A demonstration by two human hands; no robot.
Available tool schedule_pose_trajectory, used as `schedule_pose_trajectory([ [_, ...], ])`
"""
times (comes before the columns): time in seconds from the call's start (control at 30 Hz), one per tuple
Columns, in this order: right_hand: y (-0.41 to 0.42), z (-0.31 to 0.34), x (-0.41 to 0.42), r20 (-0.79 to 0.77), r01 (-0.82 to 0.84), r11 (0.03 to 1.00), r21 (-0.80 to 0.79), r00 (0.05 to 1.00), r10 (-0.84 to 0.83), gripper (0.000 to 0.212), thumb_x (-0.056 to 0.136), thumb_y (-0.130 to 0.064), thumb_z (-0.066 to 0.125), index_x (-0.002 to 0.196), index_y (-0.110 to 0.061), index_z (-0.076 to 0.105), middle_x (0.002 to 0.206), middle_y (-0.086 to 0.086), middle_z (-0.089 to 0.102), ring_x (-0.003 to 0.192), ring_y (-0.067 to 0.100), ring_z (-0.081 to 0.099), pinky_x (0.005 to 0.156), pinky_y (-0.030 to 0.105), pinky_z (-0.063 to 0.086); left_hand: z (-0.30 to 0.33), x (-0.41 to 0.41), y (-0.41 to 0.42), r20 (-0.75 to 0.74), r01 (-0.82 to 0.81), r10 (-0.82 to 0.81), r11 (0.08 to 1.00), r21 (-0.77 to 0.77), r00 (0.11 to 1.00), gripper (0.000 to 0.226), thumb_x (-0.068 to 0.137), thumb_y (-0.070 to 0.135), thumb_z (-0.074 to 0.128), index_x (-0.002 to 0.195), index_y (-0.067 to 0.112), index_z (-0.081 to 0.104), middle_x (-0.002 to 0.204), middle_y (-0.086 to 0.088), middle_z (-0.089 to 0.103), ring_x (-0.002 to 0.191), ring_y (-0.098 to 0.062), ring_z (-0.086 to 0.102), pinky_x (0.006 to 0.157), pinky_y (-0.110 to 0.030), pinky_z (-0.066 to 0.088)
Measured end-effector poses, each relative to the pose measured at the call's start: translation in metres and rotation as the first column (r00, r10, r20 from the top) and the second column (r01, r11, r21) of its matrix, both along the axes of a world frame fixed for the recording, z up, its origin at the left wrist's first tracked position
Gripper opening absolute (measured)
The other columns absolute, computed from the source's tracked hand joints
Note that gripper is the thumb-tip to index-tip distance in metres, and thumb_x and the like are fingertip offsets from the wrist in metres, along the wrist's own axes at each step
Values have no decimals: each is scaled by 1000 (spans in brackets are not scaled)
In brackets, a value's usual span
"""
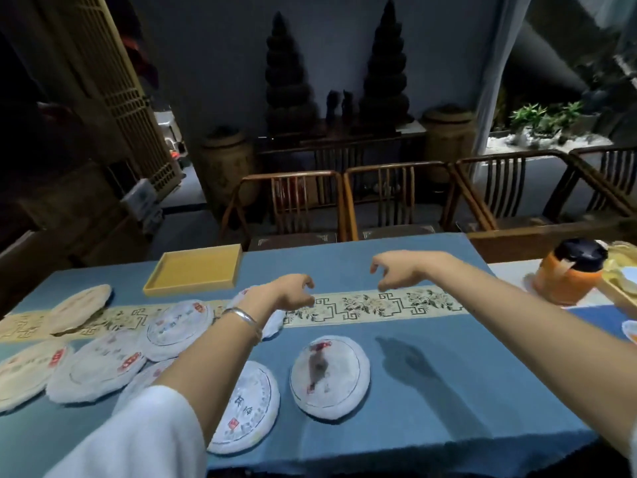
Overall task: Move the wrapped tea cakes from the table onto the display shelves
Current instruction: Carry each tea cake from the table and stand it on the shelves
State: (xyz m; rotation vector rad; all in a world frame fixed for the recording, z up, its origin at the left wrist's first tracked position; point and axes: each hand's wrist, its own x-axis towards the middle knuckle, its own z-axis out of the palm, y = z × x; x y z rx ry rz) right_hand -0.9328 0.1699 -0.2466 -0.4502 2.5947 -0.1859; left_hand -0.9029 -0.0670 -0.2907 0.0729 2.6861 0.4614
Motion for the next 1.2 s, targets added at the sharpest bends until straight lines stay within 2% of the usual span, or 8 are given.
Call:
schedule_pose_trajectory([
  [0.27, -21, -127, -51, 87, 23, 995, -95, 996, -15, 52, 93, -27, 56, 141, -14, 44, 137, 12, 57, 123, 30, 54, 98, 33, 43, -125, -2, -27, 134, -308, 286, 930, 200, 949, 62, 93, 22, 59, 146, 9, 32, 143, -17, 49, 128, -30, 50, 103, -35, 42],
  [0.53, -25, -228, 14, 313, 431, 870, -239, 882, -351, 62, 95, -47, 56, 145, -18, 36, 134, 16, 52, 122, 33, 52, 101, 38, 42, -198, 47, -25, 221, -465, 409, 791, 398, 885, 62, 90, 19, 64, 144, 11, 36, 140, -8, 52, 130, -28, 48, 101, -30, 39],
  [0.7, -35, -265, 47, 392, 539, 748, -386, 830, -396, 73, 91, -32, 68, 149, -11, 30, 132, 11, 53, 121, 29, 53, 93, 29, 39, -223, 67, -18, 171, -499, 495, 671, 549, 852, 59, 85, 9, 67, 139, 18, 45, 121, 10, 57, 118, -14, 55, 91, -11, 44],
  [0.77, -41, -274, 56, 399, 576, 693, -435, 812, -425, 78, 89, -33, 69, 150, -15, 25, 129, 1, 50, 119, 23, 53, 90, 27, 39, -231, 71, -16, 158, -501, 513, 647, 575, 844, 61, 88, 11, 67, 143, 16, 42, 128, 3, 56, 122, -14, 51, 103, -27, 43],
  [0.87, -47, -286, 62, 402, 606, 640, -472, 794, -456, 84, 88, -28, 72, 153, -13, 20, 150, 8, 39, 133, 28, 44, 102, 34, 41, -238, 67, -17, 128, -471, 516, 616, 632, 847, 59, 81, 16, 68, 137, 11, 49, 124, 1, 63, 117, -16, 58, 98, -43, 50],
  [0.93, -50, -292, 62, 406, 613, 617, -493, 789, -461, 86, 87, -21, 74, 152, -11, 18, 151, 8, 37, 135, 25, 41, 102, 24, 36, -240, 60, -19, 180, -510, 529, 585, 631, 829, 65, 74, 17, 70, 135, 10, 51, 124, -2, 64, 118, -20, 59, 97, -47, 50],
  [1.03, -48, -298, 59, 470, 670, 528, -522, 743, -477, 83, 85, -9, 74, 149, -9, 22, 137, -4, 39, 128, 14, 41, 90, 3, 31, -240, 49, -22, 378, -627, 524, 459, 629, 763, 75, 63, 17, 73, 134, 16, 47, 125, 0, 60, 121, -22, 55, 101, -44, 48],
  [1.2, -37, -294, 53, 526, 735, 457, -500, 677, -514, 67, 80, -8, 79, 128, -18, 34, 108, -23, 50, 92, -7, 53, 68, -1, 42, -230, 42, -22, 544, -705, 467, 308, 639, 697, 78, 56, 13, 77, 122, 29, 38, 116, 6, 57, 111, -18, 57, 85, -28, 54],
])
